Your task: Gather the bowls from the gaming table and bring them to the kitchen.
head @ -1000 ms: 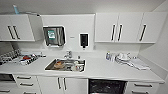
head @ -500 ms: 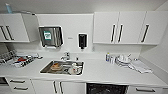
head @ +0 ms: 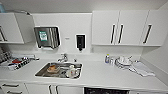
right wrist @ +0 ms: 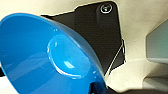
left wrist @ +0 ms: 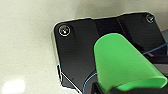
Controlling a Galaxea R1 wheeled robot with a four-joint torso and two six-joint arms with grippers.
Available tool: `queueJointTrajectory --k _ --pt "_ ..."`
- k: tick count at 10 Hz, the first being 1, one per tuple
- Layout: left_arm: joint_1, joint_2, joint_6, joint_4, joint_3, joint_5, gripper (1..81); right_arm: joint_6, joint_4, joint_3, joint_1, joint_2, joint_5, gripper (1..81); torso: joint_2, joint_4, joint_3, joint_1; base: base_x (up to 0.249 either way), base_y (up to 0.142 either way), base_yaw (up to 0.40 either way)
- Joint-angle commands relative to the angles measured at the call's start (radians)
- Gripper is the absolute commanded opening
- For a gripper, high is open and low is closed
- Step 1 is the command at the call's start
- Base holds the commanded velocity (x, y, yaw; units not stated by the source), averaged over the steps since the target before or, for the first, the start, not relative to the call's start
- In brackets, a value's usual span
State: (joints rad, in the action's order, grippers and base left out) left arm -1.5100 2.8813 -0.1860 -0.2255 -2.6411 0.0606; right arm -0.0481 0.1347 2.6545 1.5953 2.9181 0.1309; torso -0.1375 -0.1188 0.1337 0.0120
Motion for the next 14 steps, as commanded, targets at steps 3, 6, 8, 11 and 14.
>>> queueJointTrajectory --k 3,6,8,11,14 --pt "0.05 -0.017 0.003 -0.006 -0.004 -0.044 1.0 -0.001 -0.009 -0.005 -0.04 -0.023 -0.051 1.0 0.001 0.0 0.0 0.001 0.028 0.0 0.0" --pt "0.049 -0.019 0.003 -0.006 0.016 -0.044 1.0 -0.009 -0.01 -0.079 -0.033 -0.061 -0.05 1.0 0.0 0.0 0.0 0.0 0.0 0.0 0.0" --pt "0.046 -0.035 0.003 -0.006 0.053 -0.036 1.0 -0.012 -0.01 -0.191 -0.024 -0.13 -0.042 1.0 0.0 0.0 0.0 0.0 0.0 0.0 0.0" --pt "0.046 -0.141 -0.001 -0.005 0.249 -0.016 1.0 -0.013 -0.01 -0.329 -0.021 -0.21 -0.039 1.0 0.0 0.0 0.0 0.0 0.0 0.0 0.0" --pt "0.05 -0.247 -0.004 -0.003 0.407 -0.008 1.0 -0.012 -0.003 -0.337 -0.025 -0.215 -0.039 1.0 0.0 0.0 0.094 0.0 0.0 0.0 0.0"
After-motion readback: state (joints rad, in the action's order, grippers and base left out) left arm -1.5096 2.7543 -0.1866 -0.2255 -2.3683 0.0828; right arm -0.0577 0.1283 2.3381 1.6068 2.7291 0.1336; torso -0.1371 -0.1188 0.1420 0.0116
